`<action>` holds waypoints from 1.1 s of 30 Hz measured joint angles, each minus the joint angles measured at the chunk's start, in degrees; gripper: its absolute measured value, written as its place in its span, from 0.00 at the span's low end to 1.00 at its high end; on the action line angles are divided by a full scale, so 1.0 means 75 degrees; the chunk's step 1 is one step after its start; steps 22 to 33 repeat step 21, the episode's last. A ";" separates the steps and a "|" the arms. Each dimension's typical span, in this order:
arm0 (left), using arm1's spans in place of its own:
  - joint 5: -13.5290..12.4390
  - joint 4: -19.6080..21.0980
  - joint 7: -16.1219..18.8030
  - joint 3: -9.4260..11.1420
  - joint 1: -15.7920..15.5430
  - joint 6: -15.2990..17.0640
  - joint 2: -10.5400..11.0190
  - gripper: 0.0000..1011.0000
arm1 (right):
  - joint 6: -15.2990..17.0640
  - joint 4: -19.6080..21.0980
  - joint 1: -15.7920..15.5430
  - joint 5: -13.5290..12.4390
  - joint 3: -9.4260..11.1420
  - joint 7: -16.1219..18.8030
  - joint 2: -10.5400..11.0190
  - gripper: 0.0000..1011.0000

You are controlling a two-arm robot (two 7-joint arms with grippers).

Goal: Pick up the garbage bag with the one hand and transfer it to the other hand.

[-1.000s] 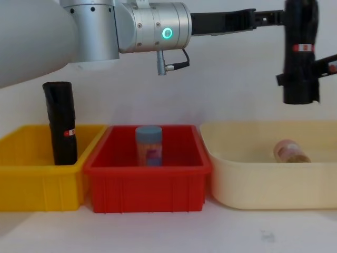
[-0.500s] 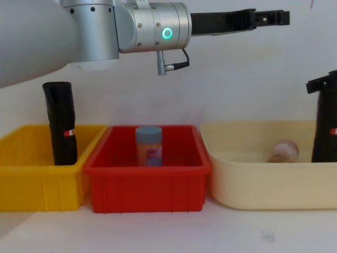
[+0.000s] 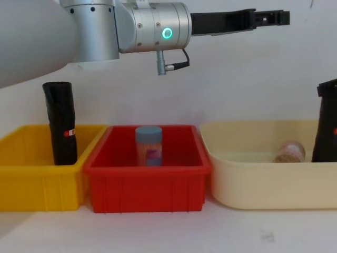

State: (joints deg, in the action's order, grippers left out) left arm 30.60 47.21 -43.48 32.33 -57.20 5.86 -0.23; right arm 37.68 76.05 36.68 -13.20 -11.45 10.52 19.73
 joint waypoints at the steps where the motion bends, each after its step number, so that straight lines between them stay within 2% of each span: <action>1: 0.0000 0.0000 0.0000 0.0000 0.0000 0.0000 0.0000 0.99 | 0.0000 0.0000 0.0000 0.0000 0.0000 0.0000 0.0000 0.99; 33: 0.0000 0.0000 0.0000 0.0000 -0.0001 0.0000 0.0000 0.99 | 0.0052 -0.0063 0.0014 -0.0011 0.0075 -0.0051 -0.0003 0.99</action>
